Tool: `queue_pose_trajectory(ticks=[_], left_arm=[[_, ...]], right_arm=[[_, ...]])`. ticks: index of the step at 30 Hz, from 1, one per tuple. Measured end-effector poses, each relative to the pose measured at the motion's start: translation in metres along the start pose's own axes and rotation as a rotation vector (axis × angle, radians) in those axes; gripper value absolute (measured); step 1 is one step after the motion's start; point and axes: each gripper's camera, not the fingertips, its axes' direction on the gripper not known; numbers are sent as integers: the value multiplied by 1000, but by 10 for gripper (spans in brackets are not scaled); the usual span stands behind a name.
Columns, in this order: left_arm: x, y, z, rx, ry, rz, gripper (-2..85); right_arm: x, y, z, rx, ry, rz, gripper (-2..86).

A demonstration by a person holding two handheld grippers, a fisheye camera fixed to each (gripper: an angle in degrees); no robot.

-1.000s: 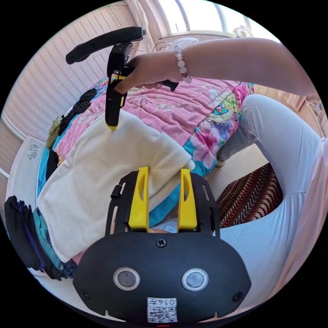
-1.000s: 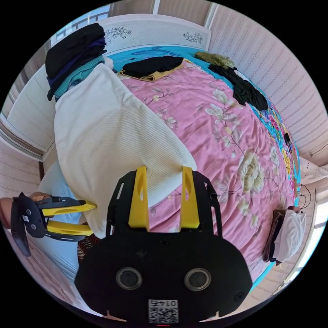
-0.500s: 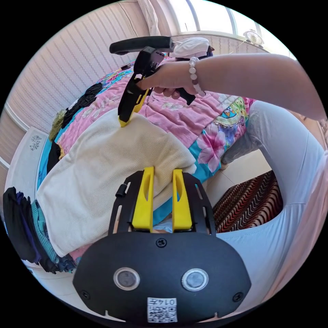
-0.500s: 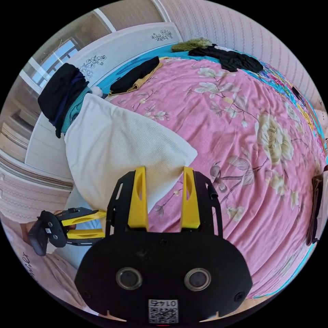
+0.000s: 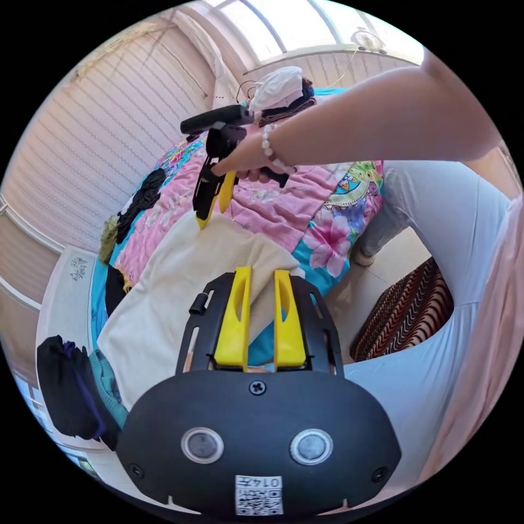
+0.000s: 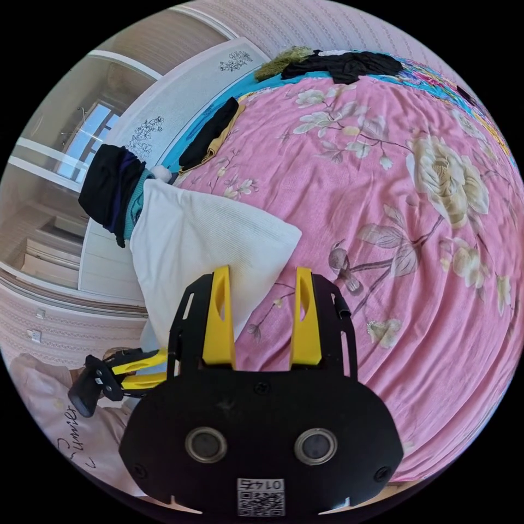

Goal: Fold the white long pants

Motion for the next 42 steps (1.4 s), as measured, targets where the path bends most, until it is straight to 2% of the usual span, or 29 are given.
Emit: queue_pose_trajectory(ticks=[5,12,16,19,24,28,31,33,39,42], left_arm=[[17,-16,6,-32,-12,79,63],[30,-24,-23,53,36,165,79],[51,-43,17,-71,13,225,102],[58,-47,29,-94,12,228,78],[60,-43,0,-25,33,300,25],[59,-34,-15,21,28,382,17],[61,-35,-1,9,64,413,28],[69,-41,-2,2,7,431,44],[76,-54,-23,76,0,348,49],[85,-64,14,-81,13,384,75]], right_arm=[[22,-10,10,-29,-6,13,158],[49,-15,6,-8,7,0,157],[58,-24,19,-34,-15,-4,139],[63,-28,20,-41,-1,-34,131],[61,-33,10,0,18,-126,73],[63,-43,8,-16,37,-164,57],[72,-45,22,-43,57,-150,59],[77,-43,23,-30,46,-133,67],[85,-33,7,0,58,-140,105],[92,-36,19,-46,13,-110,123]])
